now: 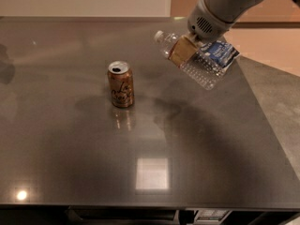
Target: Place water bottle upright
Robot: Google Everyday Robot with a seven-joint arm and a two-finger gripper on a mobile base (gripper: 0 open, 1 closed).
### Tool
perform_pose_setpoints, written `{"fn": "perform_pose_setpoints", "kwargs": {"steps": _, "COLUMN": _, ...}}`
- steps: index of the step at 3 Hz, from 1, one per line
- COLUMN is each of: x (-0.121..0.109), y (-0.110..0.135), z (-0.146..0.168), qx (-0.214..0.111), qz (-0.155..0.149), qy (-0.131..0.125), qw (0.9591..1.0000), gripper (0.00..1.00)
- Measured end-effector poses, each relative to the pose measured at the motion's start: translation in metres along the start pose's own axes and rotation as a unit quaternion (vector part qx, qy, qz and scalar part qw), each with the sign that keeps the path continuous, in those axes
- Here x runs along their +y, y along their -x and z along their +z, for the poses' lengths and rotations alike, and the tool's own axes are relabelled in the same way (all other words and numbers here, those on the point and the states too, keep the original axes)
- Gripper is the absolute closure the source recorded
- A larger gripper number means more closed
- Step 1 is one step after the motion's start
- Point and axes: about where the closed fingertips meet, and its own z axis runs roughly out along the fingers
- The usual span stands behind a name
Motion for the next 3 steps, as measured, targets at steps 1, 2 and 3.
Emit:
{"fn": "perform_pose_setpoints", "kwargs": {"steps": 1, "x": 0.002, "y": 0.004, "z": -0.016, "qx": -0.053, "qz": -0.056, "qy": -0.005, "qw": 0.997, "gripper": 1.0}}
{"fn": "perform_pose_setpoints", "kwargs": {"steps": 2, "x": 0.0, "y": 0.011, "z": -0.026, "qx": -0.097, "qz": -0.1, "qy": -0.005, "qw": 0.9903, "gripper": 1.0}}
{"fn": "perform_pose_setpoints", "kwargs": {"steps": 3, "x": -0.001, "y": 0.021, "z": -0.034, "qx": -0.142, "qz": -0.138, "qy": -0.002, "qw": 0.9802, "gripper": 1.0}}
